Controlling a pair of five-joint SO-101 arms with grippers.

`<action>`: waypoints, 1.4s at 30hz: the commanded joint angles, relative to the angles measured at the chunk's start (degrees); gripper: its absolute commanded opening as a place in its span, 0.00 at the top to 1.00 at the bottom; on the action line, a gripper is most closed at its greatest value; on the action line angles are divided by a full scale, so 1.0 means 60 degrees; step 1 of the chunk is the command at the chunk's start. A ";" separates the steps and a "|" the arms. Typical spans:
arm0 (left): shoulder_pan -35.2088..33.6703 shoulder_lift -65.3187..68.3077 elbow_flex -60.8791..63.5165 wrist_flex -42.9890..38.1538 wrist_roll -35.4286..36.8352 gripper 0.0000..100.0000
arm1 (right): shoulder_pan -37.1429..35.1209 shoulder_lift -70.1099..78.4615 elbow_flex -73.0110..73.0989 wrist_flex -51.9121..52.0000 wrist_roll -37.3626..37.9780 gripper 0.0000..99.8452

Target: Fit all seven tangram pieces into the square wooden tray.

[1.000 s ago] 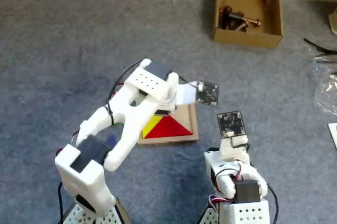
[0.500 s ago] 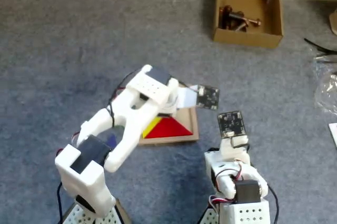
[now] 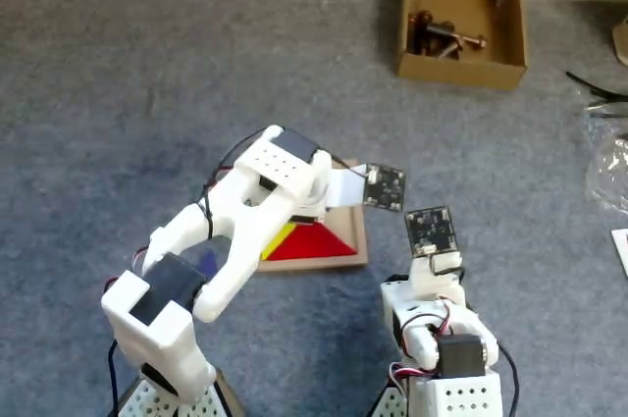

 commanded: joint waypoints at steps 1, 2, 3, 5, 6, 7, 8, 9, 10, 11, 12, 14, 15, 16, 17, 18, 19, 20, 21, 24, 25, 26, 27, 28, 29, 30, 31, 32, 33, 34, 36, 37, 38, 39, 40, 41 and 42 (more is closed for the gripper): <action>0.0095 -0.0110 -0.0447 0.0835 -0.0044 1.00 | -0.0095 -0.0081 0.1121 -0.0168 -0.0073 0.99; 0.0095 -0.0110 -0.0520 0.0879 -0.0044 1.00 | -0.0095 -0.0081 0.1121 -0.0168 -0.0073 0.99; 0.0095 -0.0110 -0.0535 0.0864 -0.0044 1.00 | -0.0095 -0.0081 0.1121 -0.0168 -0.0073 0.99; 0.0095 -0.0110 -0.0476 0.0850 -0.0044 1.00 | -0.0095 -0.0081 0.1121 -0.0168 -0.0073 0.99; 0.0095 -0.0110 -0.0462 0.0850 -0.0044 1.00 | -0.0095 -0.0081 0.1121 -0.0168 -0.0073 0.99; 0.0095 -0.0110 -0.0462 0.0850 -0.0044 1.00 | -0.0095 -0.0081 0.1121 -0.0168 -0.0073 0.99; 0.0081 -0.0110 -0.0462 0.0850 -0.0044 1.00 | -0.0095 -0.0081 0.1121 -0.0168 -0.0073 0.99; 0.0081 -0.0110 -0.0462 0.0850 -0.0044 1.00 | -0.0095 -0.0081 0.1121 -0.0168 -0.0073 0.99; 0.0066 -0.0110 -0.0462 0.0850 -0.0044 1.00 | -0.0095 -0.0081 0.1121 -0.0168 -0.0073 0.99; 0.0051 -0.0110 -0.0447 0.0850 -0.0044 1.00 | -0.0095 -0.0081 0.1121 -0.0168 -0.0073 0.99; 0.0022 -0.0110 -0.0447 0.0850 -0.0044 1.00 | -0.0095 -0.0081 0.1121 -0.0168 -0.0073 0.99; 0.0007 -0.0110 -0.0447 0.0850 -0.0044 1.00 | -0.0095 -0.0081 0.1121 -0.0168 -0.0073 0.99; 0.0007 -0.0110 -0.0447 0.0850 -0.0044 1.00 | -0.0095 -0.0081 0.1121 -0.0168 -0.0073 0.99; 0.0007 -0.0095 -0.0447 0.0850 -0.0044 1.00 | -0.0095 -0.0081 0.1121 -0.0168 -0.0073 0.99; 0.0007 -0.0095 -0.0447 0.0850 -0.0044 1.00 | -0.0095 -0.0081 0.1121 -0.0168 -0.0073 0.99; -0.0007 -0.0095 -0.0447 0.0850 -0.0015 1.00 | -0.0095 -0.0081 0.1121 -0.0168 -0.0073 0.99; -0.0066 -0.0095 -0.0447 0.0850 -0.0015 1.00 | -0.0095 -0.0081 0.1121 -0.0168 -0.0073 0.99; -0.0110 -0.0095 -0.0447 0.0850 -0.0015 1.00 | -0.0095 -0.0081 0.1121 -0.0168 -0.0073 0.99; -0.0154 -0.0095 -0.0447 0.0850 -0.0015 1.00 | -0.0095 -0.0081 0.1121 -0.0168 -0.0073 0.99; -0.0271 -0.0095 -0.0447 0.0850 -0.0015 1.00 | -0.0095 -0.0081 0.1121 -0.0168 -0.0073 0.99; -0.0286 -0.0095 -0.0447 0.0835 -0.0015 1.00 | -0.0095 -0.0081 0.1121 -0.0168 -0.0073 0.99; -0.0286 -0.0095 -0.0447 0.0835 -0.0015 1.00 | -0.0095 -0.0081 0.1121 -0.0168 -0.0073 0.99; -0.0286 -0.0095 -0.0447 0.0835 -0.0015 1.00 | -0.0095 -0.0081 0.1121 -0.0168 -0.0073 0.99; -0.0271 -0.0095 -0.0432 0.0850 -0.0029 1.00 | -0.0095 -0.0081 0.1121 -0.0168 -0.0073 0.99; -0.0256 -0.0095 -0.0432 0.0850 -0.0015 1.00 | -0.0095 -0.0081 0.1121 -0.0168 -0.0073 0.99; -0.0256 -0.0095 -0.0432 0.0850 -0.0015 1.00 | -0.0095 -0.0081 0.1121 -0.0168 -0.0073 0.99; -0.0256 -0.0095 -0.0432 0.0850 -0.0015 1.00 | -0.0095 -0.0081 0.1121 -0.0168 -0.0073 0.99; -0.0256 -0.0095 -0.0432 0.0850 -0.0015 1.00 | -0.0095 -0.0081 0.1121 -0.0168 -0.0073 0.99; -0.0256 -0.0095 -0.0432 0.0850 -0.0015 0.99 | -0.0095 -0.0081 0.1121 -0.0168 -0.0073 0.99; -0.0271 -0.0095 -0.0432 0.0850 0.0000 0.99 | -0.0095 -0.0081 0.1121 -0.0168 -0.0073 0.99; -0.0300 -0.0095 -0.0432 0.0864 0.0000 0.95 | -0.0095 -0.0081 0.1121 -0.0168 -0.0073 0.99; -0.0315 -0.0095 -0.0432 0.0894 0.0000 0.93 | -0.0095 -0.0081 0.1121 -0.0168 -0.0073 0.99; -0.0315 -0.0095 -0.0359 0.0879 0.0000 0.92 | -0.0095 -0.0081 0.1121 -0.0168 -0.0073 0.99; -0.0300 -0.0095 -0.0256 0.0850 -0.0044 0.92 | -0.0095 -0.0081 0.1121 -0.0168 -0.0073 0.99; -0.0286 -0.0095 -0.0198 0.0850 -0.0044 0.92 | -0.0095 -0.0081 0.1121 -0.0168 -0.0073 0.99; -0.0286 -0.0095 -0.0168 0.0835 -0.0044 0.92 | -0.0095 -0.0081 0.1121 -0.0168 -0.0073 0.99; -0.0286 -0.0095 -0.0168 0.0835 -0.0029 0.92 | -0.0095 -0.0081 0.1121 -0.0168 -0.0073 0.99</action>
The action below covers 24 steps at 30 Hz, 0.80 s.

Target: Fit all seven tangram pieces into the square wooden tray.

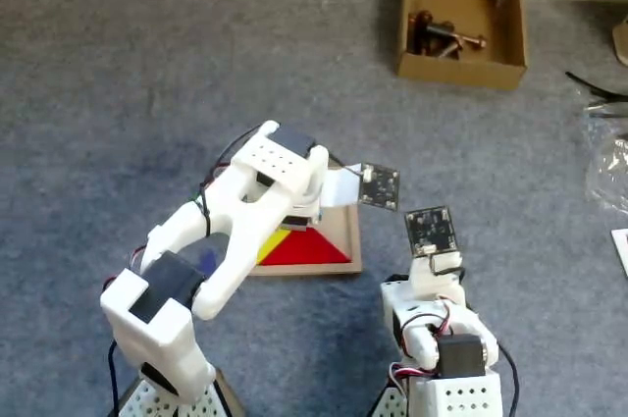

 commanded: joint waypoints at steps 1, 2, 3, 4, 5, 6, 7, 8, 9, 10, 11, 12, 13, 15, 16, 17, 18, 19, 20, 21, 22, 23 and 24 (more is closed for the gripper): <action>-0.0125 -0.0095 -0.0022 0.0176 -0.0015 0.92 | -0.0095 -0.0081 0.1121 -0.0168 -0.0073 0.99; -0.0125 -0.0095 -0.0022 0.0176 -0.0015 0.92 | -0.0095 -0.0081 0.1121 -0.0168 -0.0073 0.99; -0.0125 -0.0095 -0.0022 0.0176 -0.0029 0.92 | -0.0095 -0.0081 0.1121 -0.0168 -0.0073 0.99; -0.0125 -0.0095 -0.0037 0.0176 -0.0029 0.92 | -0.0095 -0.0081 0.1121 -0.0168 -0.0073 0.99; -0.0125 -0.0095 -0.0051 0.0176 -0.0015 0.92 | -0.0095 -0.0081 0.1121 -0.0168 -0.0073 0.99; -0.0125 -0.0095 -0.0066 0.0176 -0.0015 0.92 | -0.0095 -0.0081 0.1121 -0.0168 -0.0073 0.99; -0.0125 -0.0110 -0.0081 0.0161 -0.0015 0.92 | -0.0095 -0.0081 0.1121 -0.0168 -0.0073 0.99; -0.0139 -0.0110 -0.0081 0.0029 0.0000 0.92 | -0.0095 -0.0081 0.1121 -0.0168 -0.0073 0.99; -0.0139 -0.0110 -0.0037 -0.0117 0.0000 0.92 | -0.0095 -0.0081 0.1121 -0.0168 -0.0073 0.99; -0.0139 -0.0110 -0.0007 -0.0234 0.0000 0.92 | -0.0095 -0.0081 0.1121 -0.0168 -0.0073 0.99; -0.0139 -0.0110 0.0007 -0.0293 0.0000 0.92 | -0.0095 -0.0081 0.1121 -0.0168 -0.0073 0.99; -0.0139 -0.0110 0.0007 -0.0308 0.0000 0.92 | -0.0095 -0.0081 0.1121 -0.0168 -0.0073 0.99; -0.0139 -0.0110 0.0007 -0.0308 0.0000 0.92 | -0.0095 -0.0081 0.1121 -0.0168 -0.0073 0.99; -0.0139 -0.0110 0.0007 -0.0308 0.0000 0.92 | -0.0095 -0.0081 0.1121 -0.0168 -0.0073 0.99; -0.0139 -0.0110 0.0007 -0.0308 0.0000 0.92 | -0.0095 -0.0081 0.1121 -0.0168 -0.0073 0.99; -0.0139 -0.0110 0.0007 -0.0308 0.0000 0.92 | -0.0095 -0.0081 0.1121 -0.0168 -0.0073 0.99; -0.0139 -0.0110 0.0007 -0.0308 0.0000 0.92 | -0.0095 -0.0081 0.1121 -0.0168 -0.0073 0.99; -0.0139 -0.0110 0.0022 -0.0308 0.0000 0.92 | -0.0095 -0.0081 0.1121 -0.0168 -0.0073 0.99; -0.0139 -0.0095 0.0022 -0.0308 0.0000 0.92 | -0.0095 -0.0081 0.1121 -0.0168 -0.0073 0.99; -0.0139 -0.0095 0.0022 -0.0308 0.0000 0.92 | -0.0095 -0.0081 0.1121 -0.0168 -0.0073 0.99; -0.0139 -0.0095 0.0022 -0.0308 0.0000 0.92 | -0.0095 -0.0081 0.1121 -0.0168 -0.0073 0.99; -0.0139 -0.0095 0.0022 -0.0308 0.0000 0.92 | -0.0095 -0.0081 0.1121 -0.0168 -0.0073 0.99; -0.0139 -0.0095 0.0022 -0.0308 0.0000 0.92 | -0.0095 -0.0081 0.1121 -0.0168 -0.0073 0.99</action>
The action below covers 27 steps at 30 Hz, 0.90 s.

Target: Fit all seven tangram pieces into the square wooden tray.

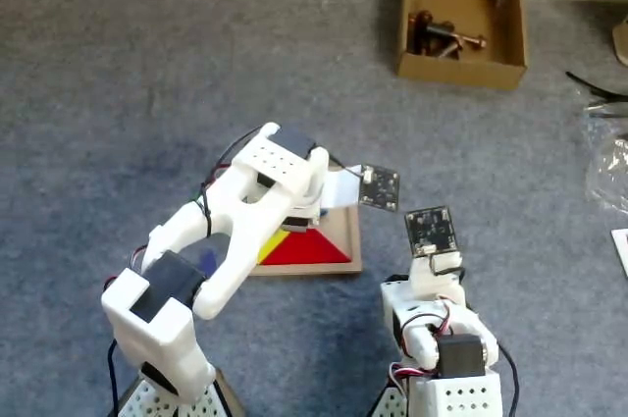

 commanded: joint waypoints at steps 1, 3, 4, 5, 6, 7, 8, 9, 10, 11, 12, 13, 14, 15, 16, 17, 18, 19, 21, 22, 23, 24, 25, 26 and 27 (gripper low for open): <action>-0.0154 -0.0110 -0.0037 -0.0088 -0.0029 0.92 | -0.0095 -0.0081 0.1121 -0.0168 -0.0073 0.99; -0.0154 -0.0110 -0.0037 -0.0088 -0.0029 0.92 | -0.0095 -0.0081 0.1121 -0.0168 -0.0073 0.99; -0.0154 -0.0110 -0.0037 -0.0088 -0.0029 0.92 | -0.0095 -0.0081 0.1121 -0.0168 -0.0073 0.99; -0.0154 -0.0110 0.0022 -0.0103 -0.0029 0.92 | -0.0095 -0.0081 0.1121 -0.0168 -0.0073 0.99; -0.0154 -0.0110 0.0168 -0.0147 -0.0073 0.92 | -0.0095 -0.0081 0.1121 -0.0168 -0.0073 0.99; -0.0154 -0.0110 0.0286 -0.0205 -0.0073 0.92 | -0.0095 -0.0081 0.1121 -0.0168 -0.0073 0.99; -0.0154 -0.0110 0.0418 -0.0366 -0.0073 0.92 | -0.0095 -0.0081 0.1121 -0.0168 -0.0073 0.99; -0.0154 -0.0110 0.0549 -0.0498 -0.0073 0.92 | -0.0095 -0.0081 0.1121 -0.0168 -0.0073 0.99; -0.0154 -0.0110 0.0637 -0.0601 -0.0073 0.91 | -0.0095 -0.0081 0.1121 -0.0168 -0.0073 0.99; -0.0154 -0.0125 0.0681 -0.0645 -0.0088 0.91 | -0.0095 -0.0081 0.1121 -0.0168 -0.0073 0.99; -0.0154 -0.0125 0.0696 -0.0703 -0.0088 0.90 | -0.0095 -0.0081 0.1121 -0.0168 -0.0073 0.99; -0.0154 -0.0125 0.0711 -0.0835 -0.0088 0.88 | -0.0095 -0.0081 0.1121 -0.0168 -0.0073 0.99; -0.0168 -0.0125 0.0725 -0.0982 -0.0088 0.88 | -0.0095 -0.0081 0.1121 -0.0168 -0.0073 0.99; -0.0198 -0.0125 0.0725 -0.1070 -0.0088 0.87 | -0.0095 -0.0081 0.1121 -0.0168 -0.0073 0.99; -0.0271 -0.0125 0.0740 -0.1158 -0.0088 0.87 | -0.0095 -0.0081 0.1121 -0.0168 -0.0073 0.99; -0.0315 -0.0125 0.0740 -0.1201 -0.0088 0.87 | -0.0095 -0.0081 0.1121 -0.0168 -0.0073 0.99; -0.0388 -0.0125 0.0740 -0.1260 -0.0088 0.87 | -0.0095 -0.0081 0.1121 -0.0168 -0.0073 0.99; -0.0505 -0.0110 0.0740 -0.1304 -0.0088 0.87 | -0.0095 -0.0081 0.1121 -0.0168 -0.0073 0.99; -0.0696 -0.0110 0.0755 -0.1480 -0.0088 0.87 | -0.0095 -0.0081 0.1121 -0.0168 -0.0073 0.99; -0.0769 -0.0110 0.0872 -0.1597 -0.0088 0.87 | -0.0095 -0.0081 0.1121 -0.0168 -0.0073 0.99; -0.0799 -0.0110 0.1018 -0.1773 -0.0103 0.87 | -0.0095 -0.0081 0.1121 -0.0168 -0.0073 0.99; -0.0813 -0.0110 0.1165 -0.2007 -0.0103 0.87 | -0.0095 -0.0081 0.1121 -0.0168 -0.0073 0.99; -0.0828 -0.0110 0.1326 -0.2271 -0.0103 0.87 | -0.0095 -0.0081 0.1121 -0.0168 -0.0073 0.99; -0.0828 -0.0110 0.1473 -0.2564 -0.0103 0.87 | -0.0095 -0.0081 0.1121 -0.0168 -0.0073 0.99; -0.0828 -0.0110 0.1590 -0.2769 -0.0103 0.87 | -0.0095 -0.0081 0.1121 -0.0168 -0.0073 0.99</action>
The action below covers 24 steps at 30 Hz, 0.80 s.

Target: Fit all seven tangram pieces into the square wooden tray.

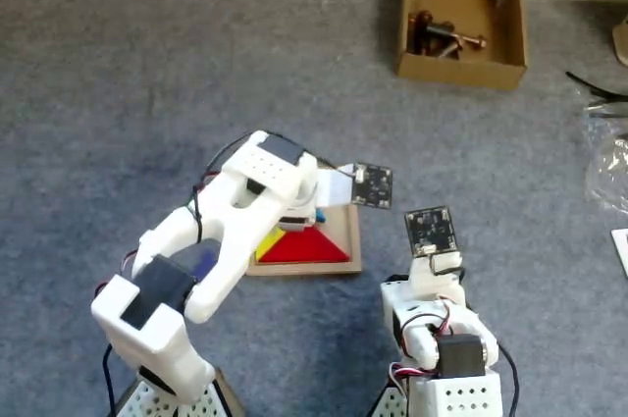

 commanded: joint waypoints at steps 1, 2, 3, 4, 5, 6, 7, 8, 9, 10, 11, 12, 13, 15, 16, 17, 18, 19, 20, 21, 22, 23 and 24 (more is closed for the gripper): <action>-0.0242 0.0037 0.0418 -0.0806 -0.0103 0.87 | -0.0095 -0.0081 0.1121 -0.0168 -0.0073 0.99; -0.0242 0.0037 0.0476 -0.0879 -0.0103 0.87 | -0.0095 -0.0081 0.1121 -0.0168 -0.0073 0.99; -0.0242 0.0037 0.0476 -0.0894 -0.0103 0.87 | -0.0095 -0.0081 0.1121 -0.0168 -0.0073 0.99; -0.0242 0.0037 0.0491 -0.0894 -0.0103 0.87 | -0.0095 -0.0081 0.1121 -0.0168 -0.0073 0.99; -0.0242 0.0037 0.0491 -0.0894 -0.0103 0.87 | -0.0095 -0.0081 0.1121 -0.0168 -0.0073 0.99; -0.0242 0.0037 0.0491 -0.0879 -0.0103 0.87 | -0.0095 -0.0081 0.1121 -0.0168 -0.0073 0.99; -0.0242 0.0037 0.0491 -0.0879 -0.0103 0.87 | -0.0095 -0.0081 0.1121 -0.0168 -0.0073 0.99; -0.0242 0.0037 0.0491 -0.0864 -0.0103 0.87 | -0.0095 -0.0081 0.1121 -0.0168 -0.0073 0.99; -0.0242 0.0037 0.0491 -0.0864 -0.0088 0.87 | -0.0095 -0.0081 0.1121 -0.0168 -0.0073 0.99; -0.0242 0.0037 0.0491 -0.0864 -0.0088 0.87 | -0.0095 -0.0081 0.1121 -0.0168 -0.0073 0.99; -0.0242 0.0037 0.0505 -0.0864 -0.0088 0.87 | -0.0095 -0.0081 0.1121 -0.0168 -0.0073 0.99; -0.0242 0.0037 0.0505 -0.0864 -0.0088 0.87 | -0.0095 -0.0081 0.1121 -0.0168 -0.0073 0.99; -0.0242 0.0037 0.0505 -0.0864 -0.0088 0.87 | -0.0095 -0.0081 0.1121 -0.0168 -0.0073 0.99; -0.0242 0.0037 0.0520 -0.0850 -0.0088 0.87 | -0.0095 -0.0081 0.1121 -0.0168 -0.0073 0.99; -0.0227 0.0037 0.0520 -0.0850 -0.0059 0.87 | -0.0095 -0.0081 0.1121 -0.0168 -0.0073 0.99; -0.0212 0.0037 0.0535 -0.0806 -0.0044 0.87 | -0.0095 -0.0081 0.1121 -0.0168 -0.0073 0.99; -0.0198 0.0037 0.0535 -0.0601 -0.0044 0.87 | -0.0095 -0.0081 0.1121 -0.0168 -0.0073 0.99; -0.0198 0.0037 0.0535 -0.0352 -0.0044 0.87 | -0.0095 -0.0081 0.1121 -0.0168 -0.0073 0.99; -0.0183 0.0037 0.0564 -0.0190 -0.0044 0.87 | -0.0095 -0.0081 0.1121 -0.0168 -0.0073 0.99; -0.0168 0.0037 0.0564 -0.0029 -0.0044 0.87 | -0.0095 -0.0081 0.1121 -0.0168 -0.0073 0.99; -0.0168 0.0037 0.0564 0.0073 -0.0044 0.87 | -0.0095 -0.0081 0.1121 -0.0168 -0.0073 0.99; -0.0168 0.0037 0.0579 0.0190 -0.0029 0.87 | -0.0095 -0.0081 0.1121 -0.0168 -0.0073 0.99; -0.0168 0.0037 0.0579 0.0322 -0.0029 0.87 | -0.0095 -0.0081 0.1121 -0.0168 -0.0073 0.99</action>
